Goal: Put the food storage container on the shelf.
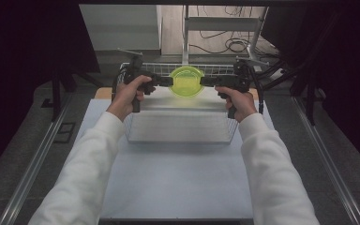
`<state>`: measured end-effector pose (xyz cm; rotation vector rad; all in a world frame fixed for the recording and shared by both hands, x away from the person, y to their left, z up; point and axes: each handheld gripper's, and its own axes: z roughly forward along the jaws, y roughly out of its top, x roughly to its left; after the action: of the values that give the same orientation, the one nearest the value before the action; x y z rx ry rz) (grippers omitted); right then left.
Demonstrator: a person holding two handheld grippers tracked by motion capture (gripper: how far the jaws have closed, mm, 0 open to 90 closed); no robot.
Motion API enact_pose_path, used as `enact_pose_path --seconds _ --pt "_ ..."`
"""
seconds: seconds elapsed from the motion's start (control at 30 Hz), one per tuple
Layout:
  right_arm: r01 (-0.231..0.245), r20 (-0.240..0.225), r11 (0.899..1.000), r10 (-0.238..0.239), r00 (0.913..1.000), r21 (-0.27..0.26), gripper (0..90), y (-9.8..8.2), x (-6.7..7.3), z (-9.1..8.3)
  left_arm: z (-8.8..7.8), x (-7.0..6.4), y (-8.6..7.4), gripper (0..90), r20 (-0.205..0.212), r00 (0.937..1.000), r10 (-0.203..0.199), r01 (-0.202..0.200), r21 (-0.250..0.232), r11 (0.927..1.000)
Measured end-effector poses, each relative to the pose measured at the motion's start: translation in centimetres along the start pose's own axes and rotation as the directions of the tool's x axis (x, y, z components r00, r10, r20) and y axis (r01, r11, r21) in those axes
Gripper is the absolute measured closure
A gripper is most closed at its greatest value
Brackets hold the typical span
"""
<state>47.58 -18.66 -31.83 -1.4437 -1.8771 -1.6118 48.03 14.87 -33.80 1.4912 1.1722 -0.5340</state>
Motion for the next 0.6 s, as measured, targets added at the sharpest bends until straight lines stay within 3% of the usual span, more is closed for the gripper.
enact_pose_path --seconds 0.13,0.33,0.6 --pt "-0.066 0.015 0.998 0.066 0.9977 -0.005 77.2 0.5 -0.9 0.4 0.4 0.3 0.3 79.0 0.017 0.9991 -0.039 0.039 -0.023 0.9990" --pt "-0.123 0.012 0.992 0.123 0.9923 -0.006 75.2 0.8 -1.5 0.8 0.5 0.6 0.5 77.1 0.020 0.9983 -0.055 0.056 -0.038 0.9977" --pt "-0.137 0.016 0.991 0.137 0.9904 -0.007 75.2 1.0 -1.4 1.0 0.6 0.7 0.4 75.3 0.010 0.9988 -0.048 0.048 -0.055 0.9973"
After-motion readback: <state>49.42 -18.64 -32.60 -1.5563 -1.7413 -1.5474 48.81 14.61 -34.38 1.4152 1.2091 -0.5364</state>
